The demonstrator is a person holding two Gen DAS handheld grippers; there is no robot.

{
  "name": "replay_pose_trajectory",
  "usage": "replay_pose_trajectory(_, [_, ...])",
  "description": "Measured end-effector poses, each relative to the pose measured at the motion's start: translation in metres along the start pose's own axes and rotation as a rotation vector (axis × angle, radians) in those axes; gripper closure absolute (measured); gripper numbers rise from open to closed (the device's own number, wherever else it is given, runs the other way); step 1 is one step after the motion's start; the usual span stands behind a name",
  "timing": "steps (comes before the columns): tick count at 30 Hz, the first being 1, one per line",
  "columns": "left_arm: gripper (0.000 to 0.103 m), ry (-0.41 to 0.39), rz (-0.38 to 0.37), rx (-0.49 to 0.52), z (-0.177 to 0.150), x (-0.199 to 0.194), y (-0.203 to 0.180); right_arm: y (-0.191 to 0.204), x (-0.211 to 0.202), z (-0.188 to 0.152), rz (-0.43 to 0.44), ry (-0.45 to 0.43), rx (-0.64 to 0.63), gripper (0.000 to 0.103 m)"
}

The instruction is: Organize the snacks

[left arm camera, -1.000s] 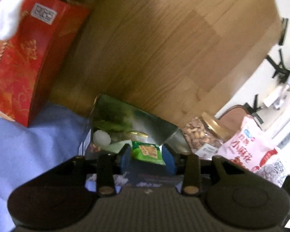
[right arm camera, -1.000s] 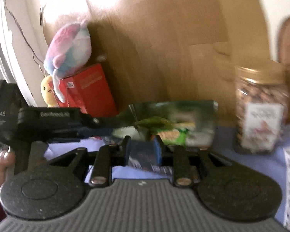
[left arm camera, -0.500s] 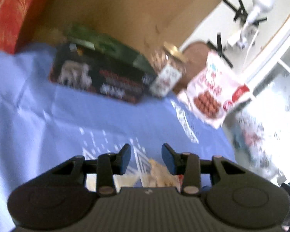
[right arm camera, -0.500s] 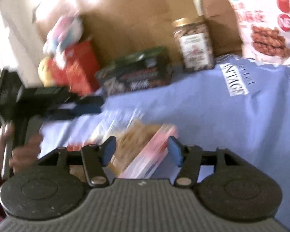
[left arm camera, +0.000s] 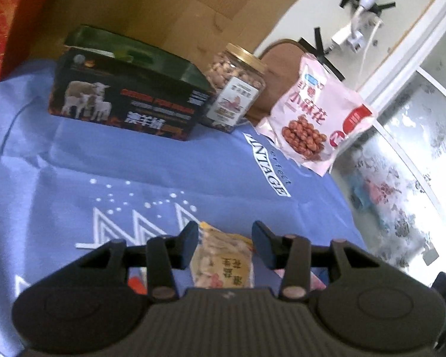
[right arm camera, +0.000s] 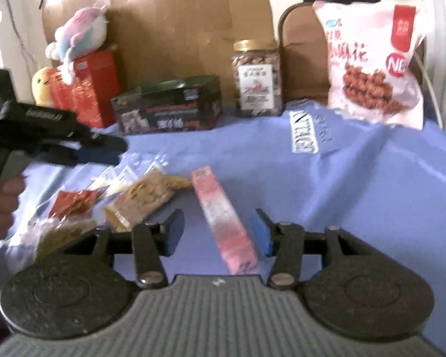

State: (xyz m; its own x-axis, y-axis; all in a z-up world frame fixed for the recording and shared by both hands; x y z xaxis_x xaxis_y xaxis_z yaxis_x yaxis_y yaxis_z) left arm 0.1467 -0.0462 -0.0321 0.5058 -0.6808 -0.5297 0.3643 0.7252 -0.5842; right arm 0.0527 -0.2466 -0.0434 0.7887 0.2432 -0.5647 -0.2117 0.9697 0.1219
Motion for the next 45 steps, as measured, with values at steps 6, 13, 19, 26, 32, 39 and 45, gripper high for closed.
replay_pose_trajectory(6, [0.060,0.019,0.005,0.014,0.000,0.008,-0.001,-0.008,0.009,-0.016,-0.038,0.030,-0.029,0.072])
replay_pose_trajectory(13, [0.060,-0.011,0.048,-0.035,0.011,0.004,0.023,0.008,0.053,0.015,-0.020,0.020,-0.310,0.078])
replay_pose_trajectory(19, [0.060,-0.087,0.122,-0.082,0.029,-0.018,0.055,0.052,0.105,0.051,0.136,0.015,-0.558,0.078])
replay_pose_trajectory(26, [0.055,-0.140,0.175,-0.122,0.050,-0.033,0.084,0.108,0.103,0.054,0.272,-0.087,-0.743,0.072])
replay_pose_trajectory(32, [0.054,-0.134,0.169,-0.087,0.067,-0.016,0.081,0.054,0.097,0.060,0.081,-0.083,-0.502,0.065])
replay_pose_trajectory(39, [0.050,-0.116,0.212,-0.057,0.079,0.011,0.092,0.047,0.065,0.051,0.240,-0.032,-0.164,0.066])
replay_pose_trajectory(45, [0.059,-0.056,0.180,-0.057,0.056,0.015,0.087,0.073,0.097,0.045,0.229,0.037,-0.225,0.073])
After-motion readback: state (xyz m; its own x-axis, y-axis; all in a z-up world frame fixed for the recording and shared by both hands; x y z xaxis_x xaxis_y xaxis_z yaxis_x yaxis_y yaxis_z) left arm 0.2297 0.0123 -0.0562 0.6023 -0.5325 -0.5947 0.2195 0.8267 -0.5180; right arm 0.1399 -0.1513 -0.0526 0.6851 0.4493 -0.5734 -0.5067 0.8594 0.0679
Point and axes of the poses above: each gripper's, at about its wrist camera, not at the fingertips, and x roughly the way its jaws point, y to its left, z to its top, the point moved 9 cm from there along x, roughly the way its jaws point, and after that the axes turned 2 degrees about -z, right-handed, at the moved point
